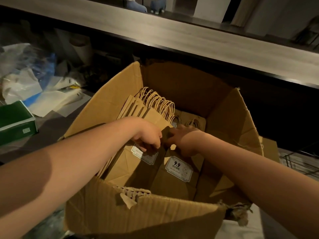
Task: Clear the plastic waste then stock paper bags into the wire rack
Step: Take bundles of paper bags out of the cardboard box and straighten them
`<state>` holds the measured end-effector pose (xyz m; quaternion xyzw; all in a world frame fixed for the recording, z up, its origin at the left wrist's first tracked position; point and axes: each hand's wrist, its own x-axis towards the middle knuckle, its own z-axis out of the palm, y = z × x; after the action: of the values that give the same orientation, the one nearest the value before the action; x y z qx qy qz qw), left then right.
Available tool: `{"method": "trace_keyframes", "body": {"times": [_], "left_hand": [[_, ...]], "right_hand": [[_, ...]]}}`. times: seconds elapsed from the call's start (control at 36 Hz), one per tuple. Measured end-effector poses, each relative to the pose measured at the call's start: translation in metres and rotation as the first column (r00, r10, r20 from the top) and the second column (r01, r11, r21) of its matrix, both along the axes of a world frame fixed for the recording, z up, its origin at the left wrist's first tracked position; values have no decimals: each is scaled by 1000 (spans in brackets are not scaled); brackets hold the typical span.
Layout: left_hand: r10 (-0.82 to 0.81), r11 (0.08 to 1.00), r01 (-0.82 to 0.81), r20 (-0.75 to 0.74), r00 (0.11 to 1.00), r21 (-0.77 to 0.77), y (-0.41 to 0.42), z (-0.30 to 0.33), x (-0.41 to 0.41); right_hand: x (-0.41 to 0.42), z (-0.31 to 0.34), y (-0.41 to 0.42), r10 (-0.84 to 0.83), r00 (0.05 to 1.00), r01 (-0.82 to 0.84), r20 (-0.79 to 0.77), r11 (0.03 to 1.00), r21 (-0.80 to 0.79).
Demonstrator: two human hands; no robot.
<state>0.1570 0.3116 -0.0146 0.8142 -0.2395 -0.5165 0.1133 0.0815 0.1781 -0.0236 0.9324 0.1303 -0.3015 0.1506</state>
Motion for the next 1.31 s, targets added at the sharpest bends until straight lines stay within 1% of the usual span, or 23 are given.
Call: {"method": "trace_keyframes", "body": {"times": [0.22, 0.36, 0.47, 0.53, 0.58, 0.64, 0.72, 0.78, 0.83, 0.94, 1.0, 1.06, 1.08, 1.14, 1.19, 1.25, 1.31], "left_hand": [[22, 1000, -22, -7, 1000, 9, 0, -1, 0], [18, 1000, -17, -6, 1000, 25, -1, -2, -1], [30, 999, -30, 20, 999, 12, 0, 0, -2], [31, 1000, -31, 29, 999, -6, 1, 2, -4], [31, 999, -31, 14, 999, -11, 1, 6, -6], [33, 999, -33, -7, 999, -11, 2, 9, -8], [12, 1000, -12, 0, 1000, -3, 1, 11, -10], [-26, 1000, 26, -8, 1000, 11, 1, 12, -11], [-62, 998, 63, -57, 996, 12, 2, 13, -12], [-74, 996, 64, -162, 984, -67, 2, 19, -21], [-11, 992, -25, -279, 960, -124, 0, 23, -27], [113, 971, -182, -375, 920, -153, -2, 25, -32], [160, 958, -233, -359, 920, -169, -4, 24, -33], [220, 944, -259, -198, 955, -204, -6, 20, -33], [250, 936, -255, -51, 967, -242, -8, 16, -31], [274, 926, -262, 6, 962, -272, -8, 23, -30], [302, 906, -286, 3, 953, -313, -3, 35, -24]], "right_hand": [[2, -2, 2, 1, 1000, -2, -25, 999, -44], [0, -3, 3, 1, 1000, 0, 26, 999, -35], [-2, 8, 5, 58, 994, -55, 92, 998, -33], [-2, 16, 5, 64, 992, -64, 108, 998, -4], [-1, 24, 3, 14, 998, -16, 59, 999, 38], [0, 29, 0, -70, 998, 70, -7, 993, 95], [-1, 34, -11, -152, 988, 151, -3, 975, 162], [-2, 39, -18, -181, 982, 169, 46, 967, 192], [-4, 45, -26, -182, 975, 150, 126, 961, 231], [-5, 57, -34, -202, 945, 90, 258, 917, 390], [-4, 60, -34, -189, 924, 29, 334, 902, 432], [-2, 60, -34, -149, 893, -57, 424, 899, 435], [-1, 59, -35, -140, 874, -90, 465, 895, 438], [-1, 57, -34, -143, 825, -141, 547, 884, 445], [-2, 54, -34, -149, 754, -197, 639, 877, 437], [-2, 52, -34, -168, 660, -249, 733, 871, 423], [0, 51, -35, -257, 558, -245, 789, 858, 452]]}}
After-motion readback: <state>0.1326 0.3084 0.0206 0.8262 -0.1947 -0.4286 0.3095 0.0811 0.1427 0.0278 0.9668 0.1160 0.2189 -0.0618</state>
